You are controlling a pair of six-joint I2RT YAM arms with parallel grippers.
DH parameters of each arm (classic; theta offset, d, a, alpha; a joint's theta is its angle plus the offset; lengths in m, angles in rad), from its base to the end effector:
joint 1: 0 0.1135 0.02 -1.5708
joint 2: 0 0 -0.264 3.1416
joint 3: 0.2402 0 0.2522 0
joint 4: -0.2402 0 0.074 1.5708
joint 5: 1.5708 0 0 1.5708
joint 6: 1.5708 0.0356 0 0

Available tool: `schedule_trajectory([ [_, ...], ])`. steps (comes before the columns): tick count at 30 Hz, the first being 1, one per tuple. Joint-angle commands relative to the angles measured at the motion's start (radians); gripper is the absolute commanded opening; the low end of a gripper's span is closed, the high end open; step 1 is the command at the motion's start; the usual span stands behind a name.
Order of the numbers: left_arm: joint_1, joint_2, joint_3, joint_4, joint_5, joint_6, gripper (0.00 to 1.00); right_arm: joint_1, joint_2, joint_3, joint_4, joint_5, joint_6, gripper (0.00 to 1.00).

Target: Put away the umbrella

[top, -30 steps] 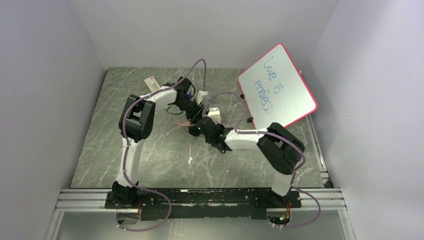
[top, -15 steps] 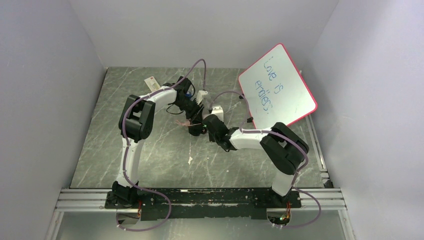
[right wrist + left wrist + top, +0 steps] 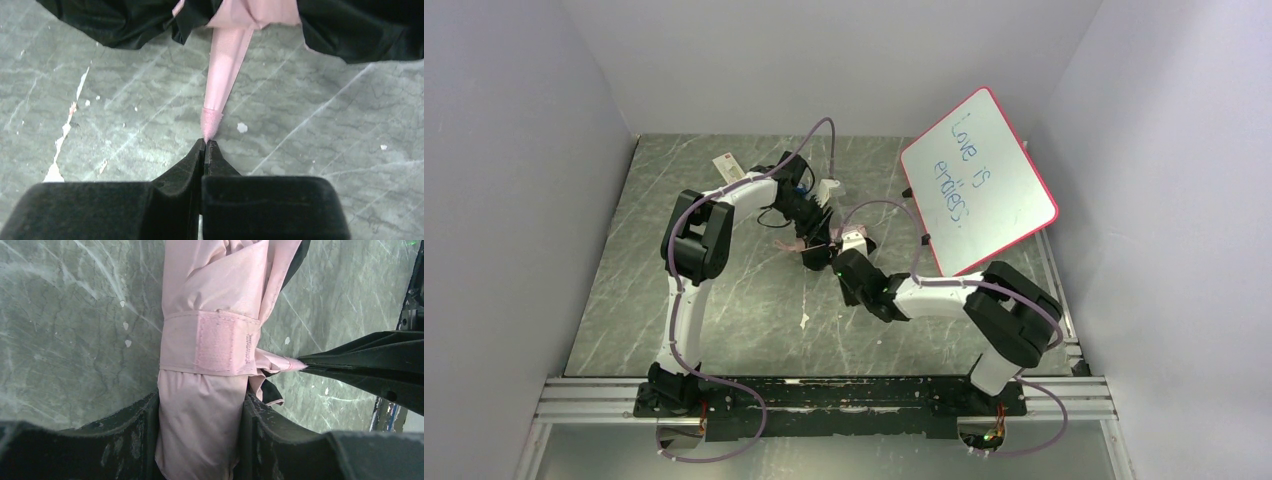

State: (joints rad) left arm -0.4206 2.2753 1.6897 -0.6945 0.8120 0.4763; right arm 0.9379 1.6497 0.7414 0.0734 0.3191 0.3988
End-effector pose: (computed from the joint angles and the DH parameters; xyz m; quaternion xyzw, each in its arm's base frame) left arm 0.4062 -0.2100 0.1349 0.4457 0.7943 -0.3869 0.1439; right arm 0.1930 0.2443 0.1405 -0.1902 0.9032 0.1037 0.3706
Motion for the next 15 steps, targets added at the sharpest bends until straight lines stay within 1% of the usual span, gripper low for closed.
schedule_trajectory([
  [1, 0.032, 0.103, -0.051, 0.071, -0.408, 0.015, 0.05, 0.058, -0.041, -0.077, -0.214, -0.089, 0.053, 0.00],
  [9, 0.033, 0.084, -0.083, 0.100, -0.449, 0.016, 0.05, 0.101, -0.151, -0.135, -0.272, -0.090, 0.124, 0.00],
  [15, 0.028, 0.067, -0.099, 0.118, -0.467, 0.013, 0.05, 0.119, -0.224, -0.134, -0.297, -0.066, 0.143, 0.00],
])
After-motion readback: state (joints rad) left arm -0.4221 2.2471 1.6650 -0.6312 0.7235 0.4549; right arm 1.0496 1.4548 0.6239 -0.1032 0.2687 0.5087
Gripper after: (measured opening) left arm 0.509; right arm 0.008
